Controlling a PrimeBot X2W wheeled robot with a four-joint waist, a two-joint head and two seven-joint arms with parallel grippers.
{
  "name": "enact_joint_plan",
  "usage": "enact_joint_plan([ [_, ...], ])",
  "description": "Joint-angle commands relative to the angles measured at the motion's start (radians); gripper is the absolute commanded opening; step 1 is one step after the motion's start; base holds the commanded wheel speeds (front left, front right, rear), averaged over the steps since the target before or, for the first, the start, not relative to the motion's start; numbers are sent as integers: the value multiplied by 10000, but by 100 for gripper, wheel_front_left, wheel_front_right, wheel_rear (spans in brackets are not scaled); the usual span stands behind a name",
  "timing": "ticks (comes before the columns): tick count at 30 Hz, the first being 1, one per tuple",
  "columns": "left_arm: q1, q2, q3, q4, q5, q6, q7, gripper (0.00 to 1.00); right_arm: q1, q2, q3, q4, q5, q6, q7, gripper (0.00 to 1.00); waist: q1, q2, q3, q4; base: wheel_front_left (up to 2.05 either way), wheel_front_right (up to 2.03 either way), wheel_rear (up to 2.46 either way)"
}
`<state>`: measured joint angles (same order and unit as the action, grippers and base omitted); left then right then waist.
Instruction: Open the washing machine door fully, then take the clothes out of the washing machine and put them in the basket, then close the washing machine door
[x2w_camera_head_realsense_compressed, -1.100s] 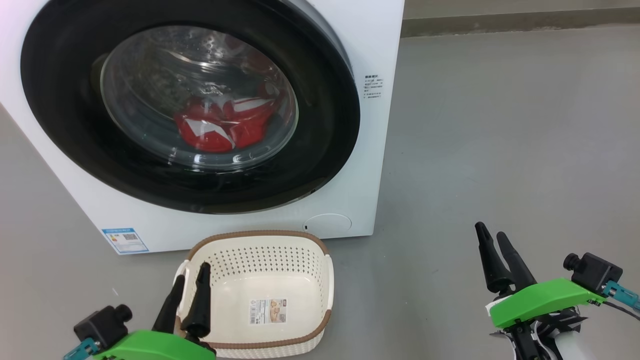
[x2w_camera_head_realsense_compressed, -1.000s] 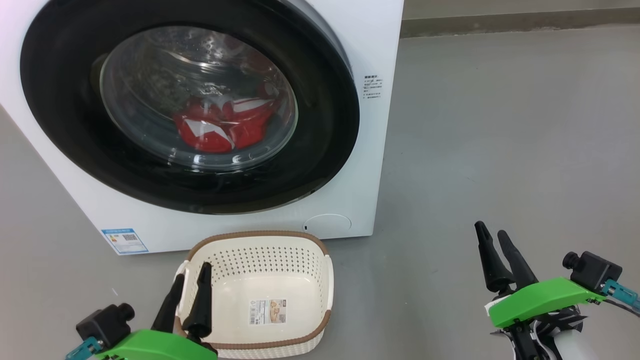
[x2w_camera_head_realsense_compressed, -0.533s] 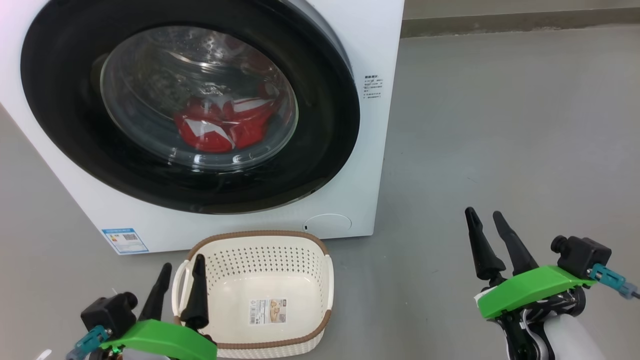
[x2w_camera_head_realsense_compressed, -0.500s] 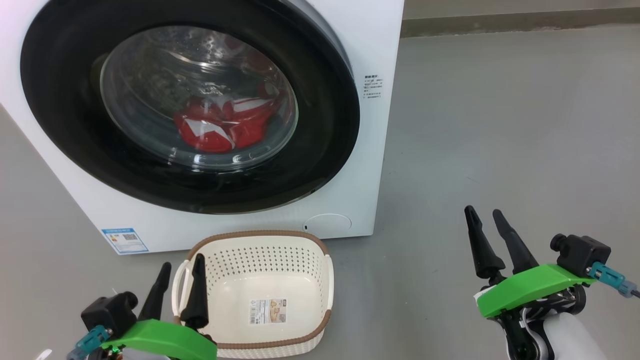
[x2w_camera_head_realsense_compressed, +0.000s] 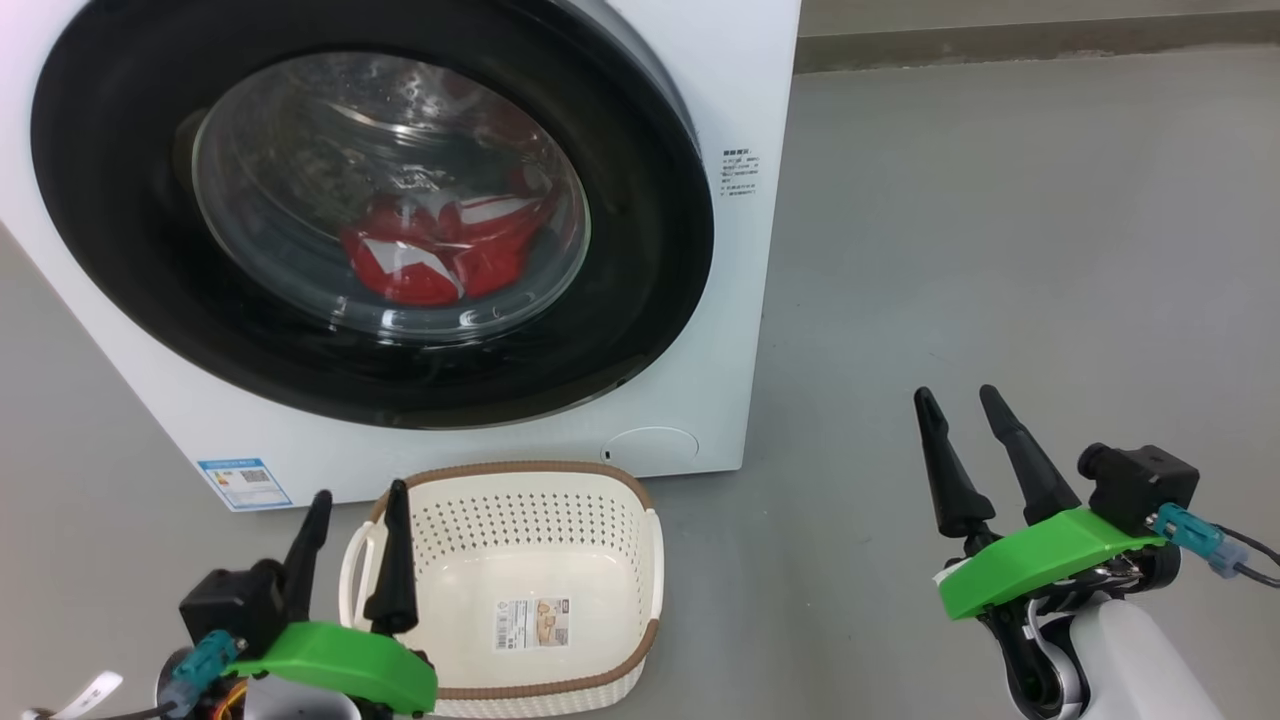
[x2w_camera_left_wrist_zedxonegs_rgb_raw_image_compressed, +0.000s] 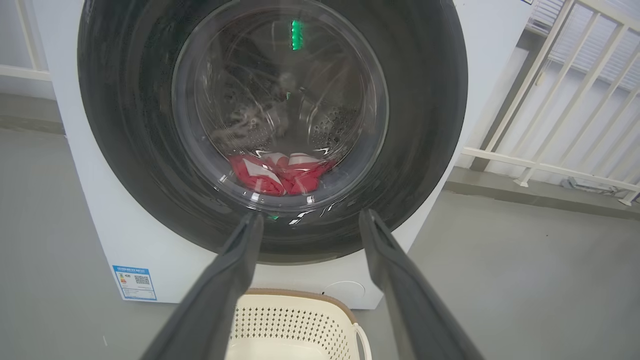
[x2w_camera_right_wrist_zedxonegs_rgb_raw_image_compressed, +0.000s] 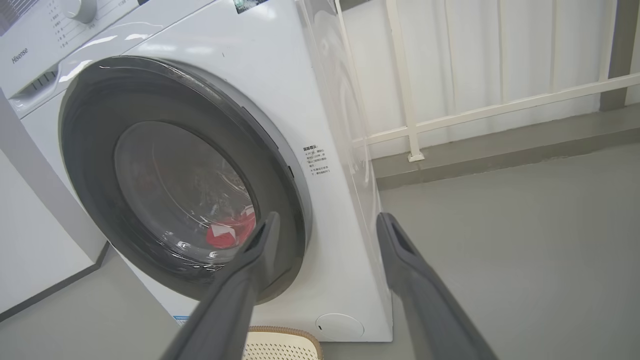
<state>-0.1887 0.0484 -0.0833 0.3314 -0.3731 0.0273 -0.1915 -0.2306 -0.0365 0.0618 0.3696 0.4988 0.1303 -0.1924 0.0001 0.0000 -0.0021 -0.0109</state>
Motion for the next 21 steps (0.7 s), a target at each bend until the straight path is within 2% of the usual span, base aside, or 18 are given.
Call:
enact_joint_plan([
  [1,-488,173,246,-169,300,98,-154,100,-506,-80,259,-224,-284,3,-146,100,0,0,-11,2,0,0,0],
  [21,-958,155,298,448,1881,236,-703,100,-1026,-137,346,169,-2385,4,-694,100,-1,0,-61,-61,0,0,0],
])
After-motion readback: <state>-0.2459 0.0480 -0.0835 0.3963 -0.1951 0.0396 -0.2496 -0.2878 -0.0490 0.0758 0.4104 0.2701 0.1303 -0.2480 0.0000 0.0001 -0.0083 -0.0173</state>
